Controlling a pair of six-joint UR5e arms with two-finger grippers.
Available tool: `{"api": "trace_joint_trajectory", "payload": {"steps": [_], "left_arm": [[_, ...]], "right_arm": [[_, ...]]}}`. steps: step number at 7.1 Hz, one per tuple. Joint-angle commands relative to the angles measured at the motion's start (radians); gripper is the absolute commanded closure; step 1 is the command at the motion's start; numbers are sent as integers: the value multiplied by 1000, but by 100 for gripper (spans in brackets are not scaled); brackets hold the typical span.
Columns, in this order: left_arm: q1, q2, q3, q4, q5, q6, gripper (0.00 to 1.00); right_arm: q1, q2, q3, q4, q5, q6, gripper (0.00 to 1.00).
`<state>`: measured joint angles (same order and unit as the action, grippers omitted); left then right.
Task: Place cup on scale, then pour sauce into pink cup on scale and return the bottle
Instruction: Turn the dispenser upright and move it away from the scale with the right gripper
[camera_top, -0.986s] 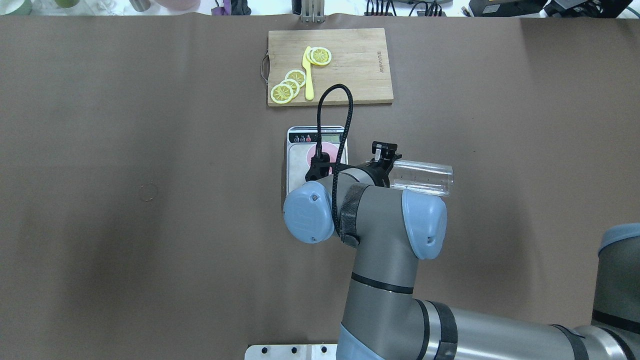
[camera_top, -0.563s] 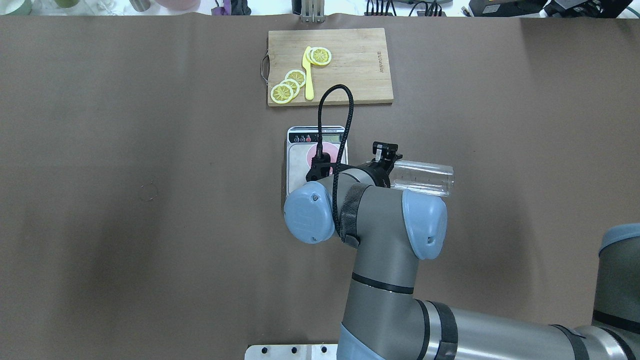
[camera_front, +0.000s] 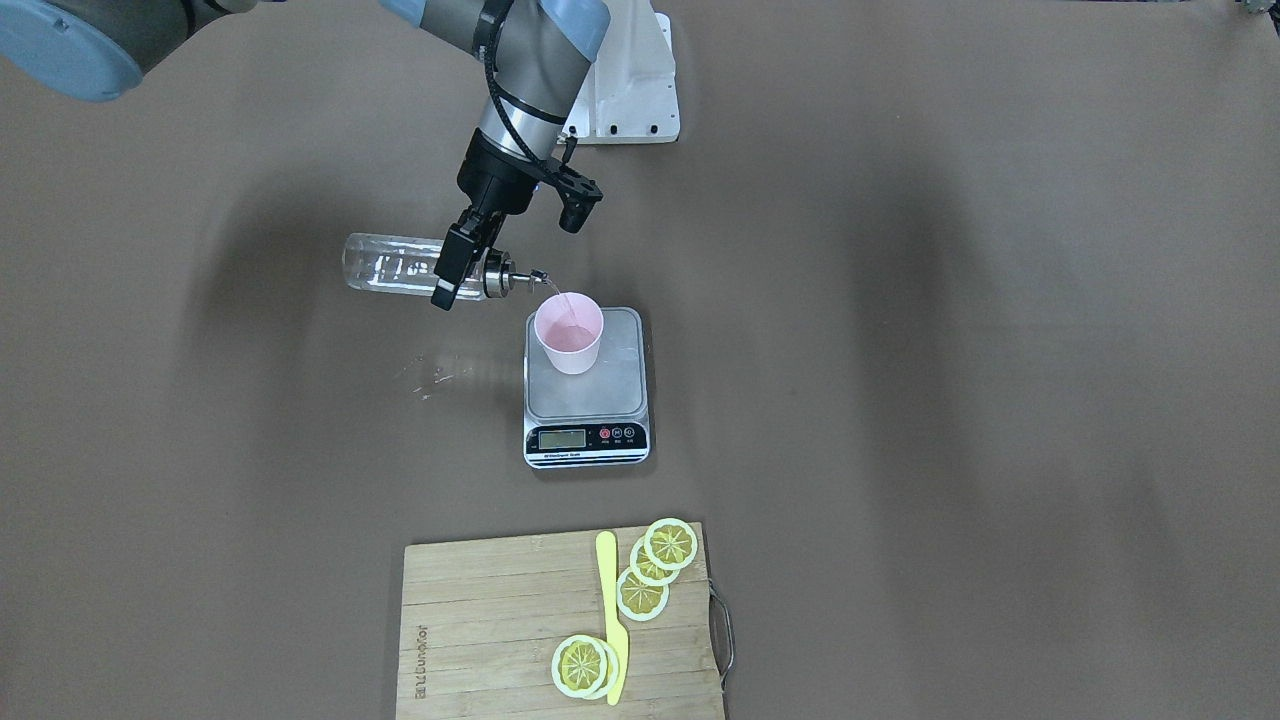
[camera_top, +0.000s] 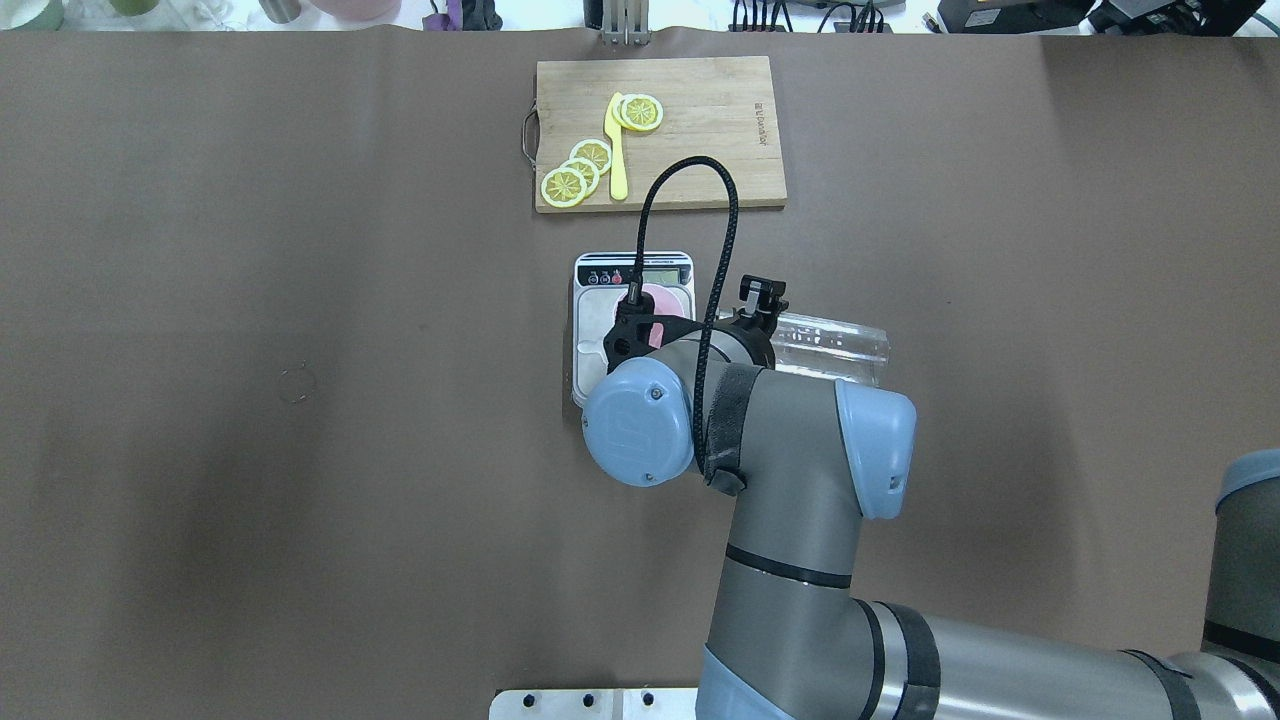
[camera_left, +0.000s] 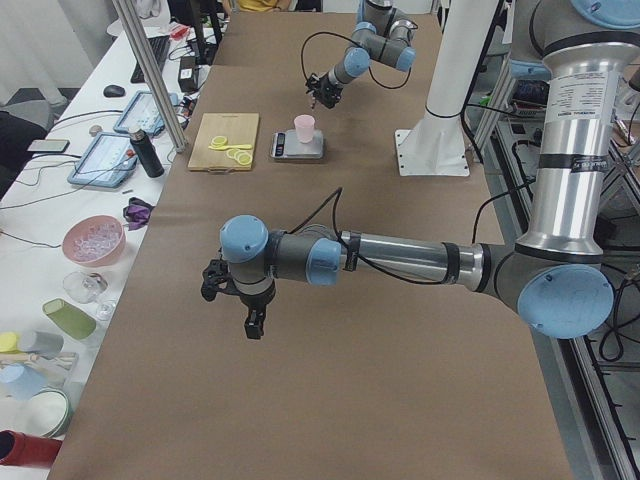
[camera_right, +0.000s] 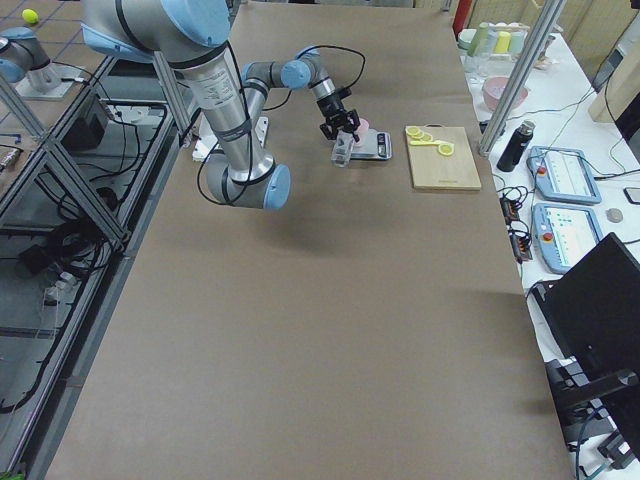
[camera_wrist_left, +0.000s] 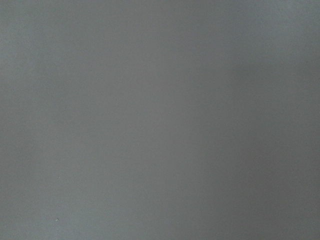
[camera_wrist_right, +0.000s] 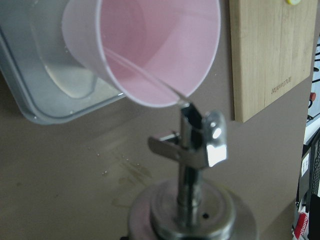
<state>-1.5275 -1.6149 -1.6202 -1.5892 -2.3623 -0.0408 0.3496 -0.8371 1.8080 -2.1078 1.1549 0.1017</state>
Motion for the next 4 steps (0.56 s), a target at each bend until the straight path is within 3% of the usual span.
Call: {"api": "trace_joint_trajectory", "payload": {"steps": [1, 4], "left_arm": [[0, 7, 0, 0, 0, -1, 1], [0, 13, 8, 0, 0, -1, 1]], "right_arm": [[26, -54, 52, 138, 9, 0, 65], [78, -186, 204, 361, 77, -2, 65]]}}
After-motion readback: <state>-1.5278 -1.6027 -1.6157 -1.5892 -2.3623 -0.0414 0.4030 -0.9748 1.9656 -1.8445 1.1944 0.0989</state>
